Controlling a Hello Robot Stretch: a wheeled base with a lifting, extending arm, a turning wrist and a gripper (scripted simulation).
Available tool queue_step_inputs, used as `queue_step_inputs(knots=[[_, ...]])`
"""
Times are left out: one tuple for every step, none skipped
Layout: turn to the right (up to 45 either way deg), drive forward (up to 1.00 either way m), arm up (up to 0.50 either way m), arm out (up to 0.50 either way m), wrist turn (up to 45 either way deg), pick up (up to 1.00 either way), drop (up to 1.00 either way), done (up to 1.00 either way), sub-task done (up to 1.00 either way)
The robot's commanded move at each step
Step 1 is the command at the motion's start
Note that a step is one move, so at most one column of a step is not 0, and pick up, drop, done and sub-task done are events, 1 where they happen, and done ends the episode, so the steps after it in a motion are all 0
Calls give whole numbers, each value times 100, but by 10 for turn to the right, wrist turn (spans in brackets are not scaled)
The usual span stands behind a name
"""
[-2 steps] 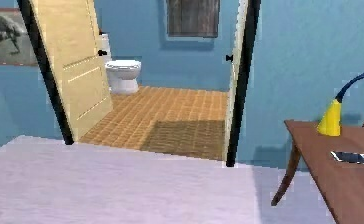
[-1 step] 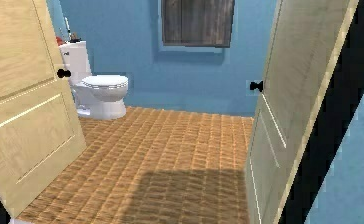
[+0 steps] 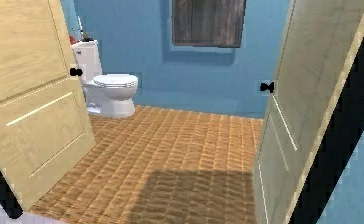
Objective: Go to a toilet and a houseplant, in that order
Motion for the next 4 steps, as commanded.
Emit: queue_step_inputs(knots=[[-180,0,0,0,0,0,0,0,0],[0,50,0,0,0,0,0,0,0],[210,0,0,0,0,0,0,0,0],[0,100,0,0,0,0,0,0,0]])
